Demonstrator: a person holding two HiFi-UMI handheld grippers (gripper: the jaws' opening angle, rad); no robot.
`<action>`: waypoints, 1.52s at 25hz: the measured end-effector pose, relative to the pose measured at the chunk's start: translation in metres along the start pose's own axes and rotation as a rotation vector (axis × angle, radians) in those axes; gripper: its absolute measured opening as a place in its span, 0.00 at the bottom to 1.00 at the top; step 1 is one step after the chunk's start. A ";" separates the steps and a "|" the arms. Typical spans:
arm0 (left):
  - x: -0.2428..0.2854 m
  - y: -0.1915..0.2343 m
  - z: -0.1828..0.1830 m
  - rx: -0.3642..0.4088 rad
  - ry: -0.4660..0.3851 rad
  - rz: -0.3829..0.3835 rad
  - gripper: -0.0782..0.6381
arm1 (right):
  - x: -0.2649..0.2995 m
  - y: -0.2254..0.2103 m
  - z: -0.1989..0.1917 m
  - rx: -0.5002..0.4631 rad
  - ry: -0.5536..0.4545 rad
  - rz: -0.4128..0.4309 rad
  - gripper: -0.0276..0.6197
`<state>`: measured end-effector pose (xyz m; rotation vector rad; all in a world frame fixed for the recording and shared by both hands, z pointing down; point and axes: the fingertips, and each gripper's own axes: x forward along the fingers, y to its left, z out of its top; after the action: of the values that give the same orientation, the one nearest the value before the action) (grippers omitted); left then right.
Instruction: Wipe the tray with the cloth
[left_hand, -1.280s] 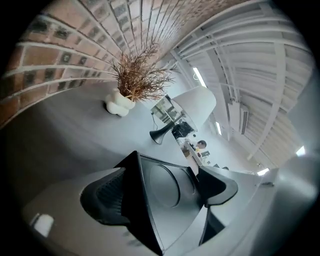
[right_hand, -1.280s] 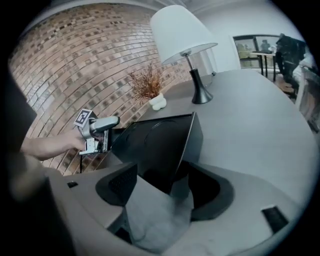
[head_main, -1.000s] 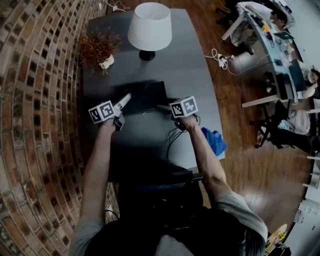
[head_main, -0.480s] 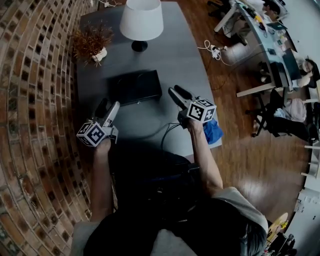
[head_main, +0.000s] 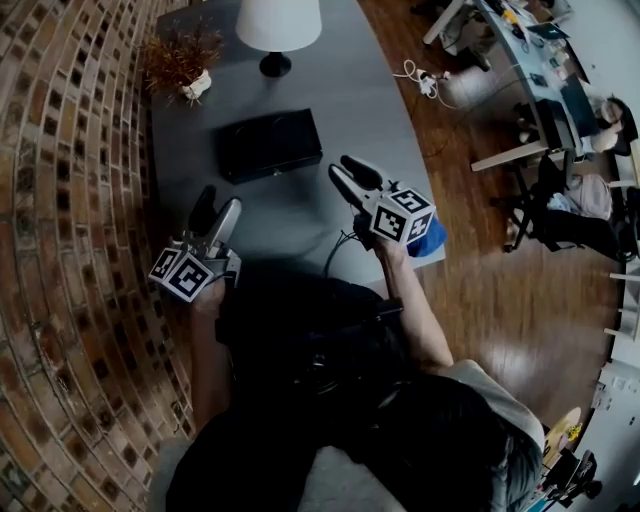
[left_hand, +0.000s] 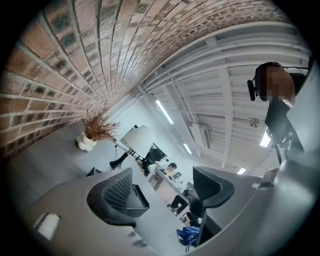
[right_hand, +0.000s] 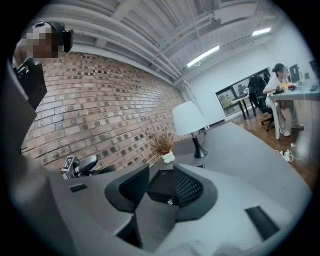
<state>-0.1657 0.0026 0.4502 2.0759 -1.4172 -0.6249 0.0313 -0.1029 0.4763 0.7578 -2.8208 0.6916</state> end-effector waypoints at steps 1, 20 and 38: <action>0.002 -0.004 0.000 0.003 0.006 -0.015 0.62 | 0.000 0.003 -0.001 -0.001 0.002 -0.003 0.30; 0.003 -0.047 -0.002 0.031 0.091 -0.213 0.62 | -0.016 0.044 0.005 -0.063 -0.011 -0.097 0.30; -0.032 -0.060 -0.007 0.013 0.083 -0.255 0.60 | -0.029 0.085 -0.010 -0.089 -0.005 -0.106 0.30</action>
<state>-0.1306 0.0516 0.4182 2.2856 -1.1224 -0.6224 0.0135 -0.0203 0.4439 0.8865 -2.7710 0.5444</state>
